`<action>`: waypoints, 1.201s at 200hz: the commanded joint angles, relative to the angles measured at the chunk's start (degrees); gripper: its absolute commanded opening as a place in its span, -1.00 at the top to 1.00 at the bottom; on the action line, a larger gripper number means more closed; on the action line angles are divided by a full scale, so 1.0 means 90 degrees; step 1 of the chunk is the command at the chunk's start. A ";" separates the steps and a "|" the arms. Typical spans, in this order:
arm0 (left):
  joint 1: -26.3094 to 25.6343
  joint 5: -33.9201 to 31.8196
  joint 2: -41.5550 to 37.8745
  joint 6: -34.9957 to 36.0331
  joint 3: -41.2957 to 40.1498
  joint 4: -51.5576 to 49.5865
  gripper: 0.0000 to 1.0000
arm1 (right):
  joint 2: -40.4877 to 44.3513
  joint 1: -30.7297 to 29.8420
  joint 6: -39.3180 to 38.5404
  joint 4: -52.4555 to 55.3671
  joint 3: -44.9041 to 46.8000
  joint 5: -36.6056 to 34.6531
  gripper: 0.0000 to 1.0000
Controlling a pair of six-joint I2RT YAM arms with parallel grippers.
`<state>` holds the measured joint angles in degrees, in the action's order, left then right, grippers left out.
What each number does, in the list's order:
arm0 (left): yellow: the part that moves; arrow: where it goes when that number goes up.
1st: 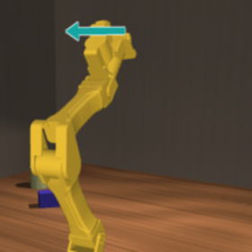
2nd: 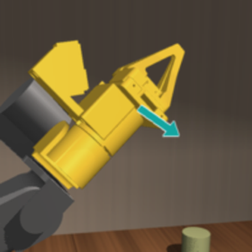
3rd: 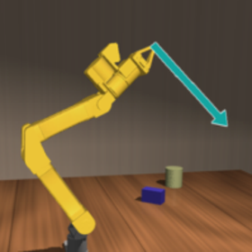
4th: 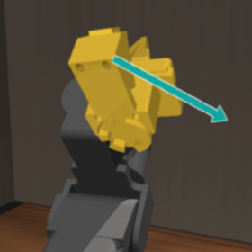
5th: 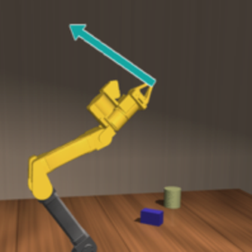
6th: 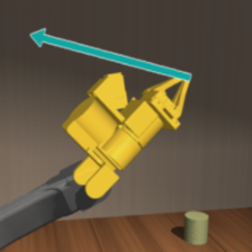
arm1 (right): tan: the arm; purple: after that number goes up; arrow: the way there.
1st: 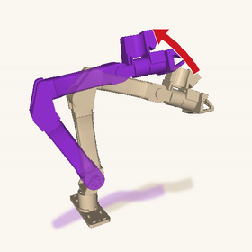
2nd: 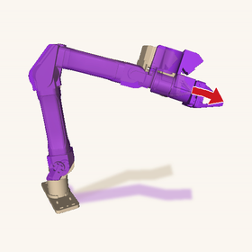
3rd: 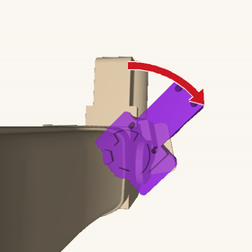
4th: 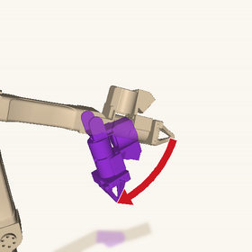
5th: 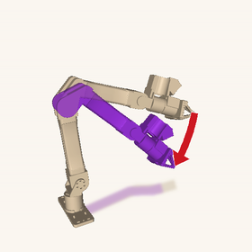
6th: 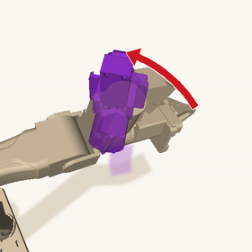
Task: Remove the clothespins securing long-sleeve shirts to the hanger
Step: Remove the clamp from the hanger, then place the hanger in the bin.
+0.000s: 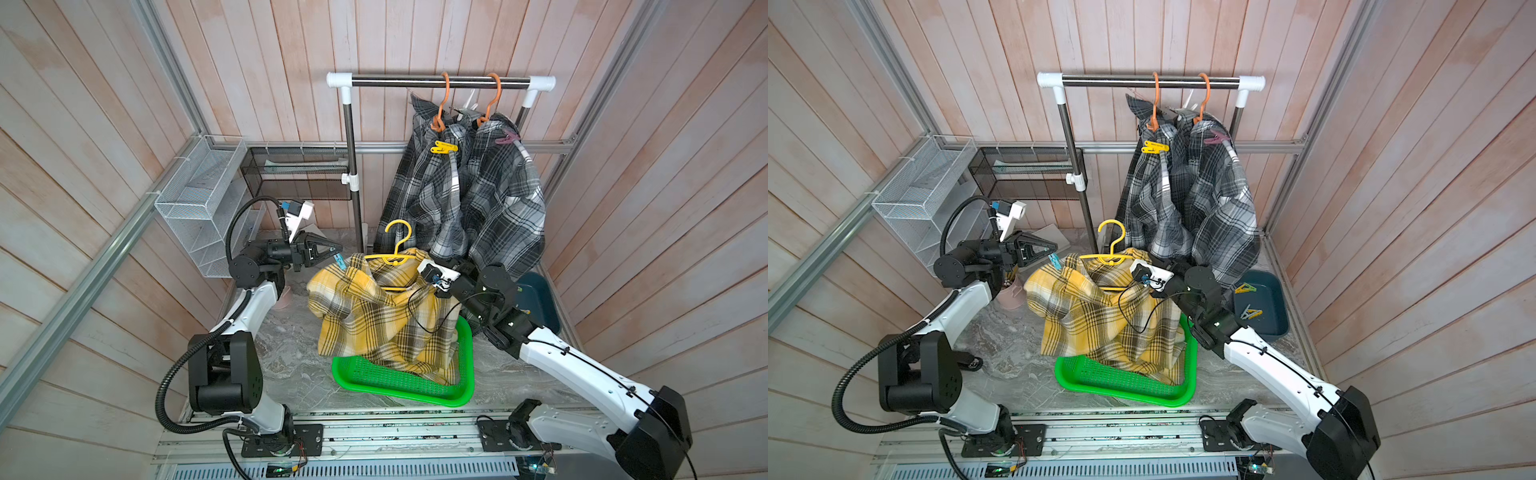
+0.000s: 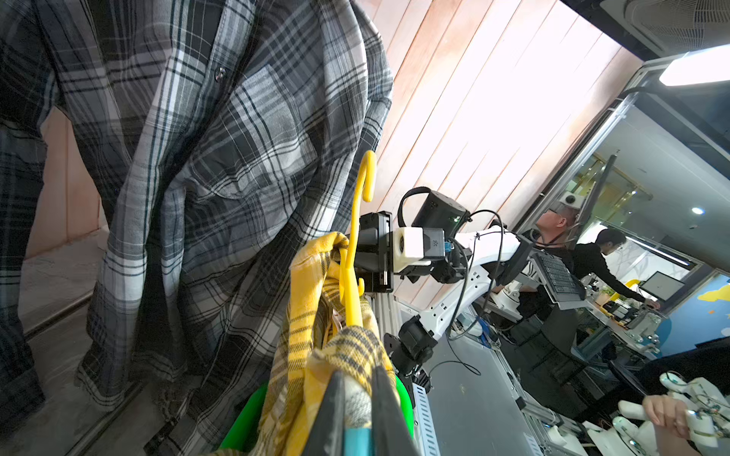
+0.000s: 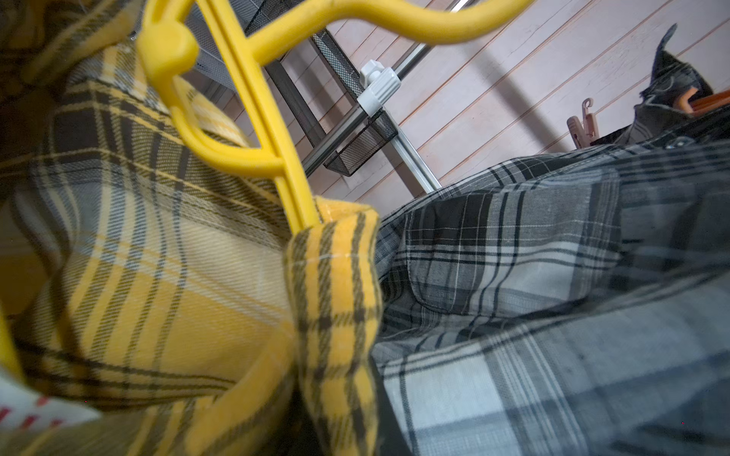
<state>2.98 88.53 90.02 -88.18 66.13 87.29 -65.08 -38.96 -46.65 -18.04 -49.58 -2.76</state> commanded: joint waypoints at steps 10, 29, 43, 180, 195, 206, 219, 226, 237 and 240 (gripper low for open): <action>0.0154 0.1183 0.0077 -0.0127 0.0351 0.0801 1.00 | 0.0226 -0.0074 0.0305 -0.0383 0.0096 -0.0415 1.00; 0.0186 0.1075 0.0112 -0.0200 0.0502 0.0807 1.00 | 0.0286 -0.0148 0.0316 -0.0331 0.0195 -0.0390 1.00; 0.0186 0.1033 0.0119 -0.0240 0.0569 0.0808 1.00 | 0.0355 -0.0232 0.0319 -0.0282 0.0245 -0.0312 1.00; 0.0214 0.0224 0.0164 -0.0524 0.1210 0.0316 1.00 | 0.0273 -0.1031 0.2677 0.1343 0.0753 -0.0826 1.00; 0.0254 0.0020 0.0128 -0.0126 0.1255 -0.0195 1.00 | 0.0158 -0.1071 0.2895 0.1432 0.0759 -0.0741 1.00; 0.0283 -0.0121 0.0013 0.0593 0.1265 -0.1067 1.00 | 0.0085 -0.1129 0.2993 0.1411 0.0792 -0.0738 1.00; 0.0284 -0.0331 -0.0212 0.1876 0.1278 -0.2483 1.00 | -0.0008 -0.1150 0.3119 0.1405 0.0793 -0.0714 1.00; 0.0284 -0.0480 -0.0370 0.2719 0.1327 -0.3562 1.00 | -0.0050 -0.1163 0.3184 0.1422 0.0783 -0.0700 1.00; 0.0274 -0.0774 -0.0607 0.4016 0.1469 -0.5285 1.00 | -0.0118 -0.1174 0.3320 0.1500 0.0745 -0.0666 1.00; 0.0274 -0.0862 -0.0656 0.4413 0.1511 -0.5754 1.00 | -0.0133 -0.1178 0.3363 0.1527 0.0744 -0.0641 1.00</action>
<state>5.28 86.54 88.88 -75.42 76.25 66.28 -65.25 -48.95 -21.69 -5.30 -42.87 -8.95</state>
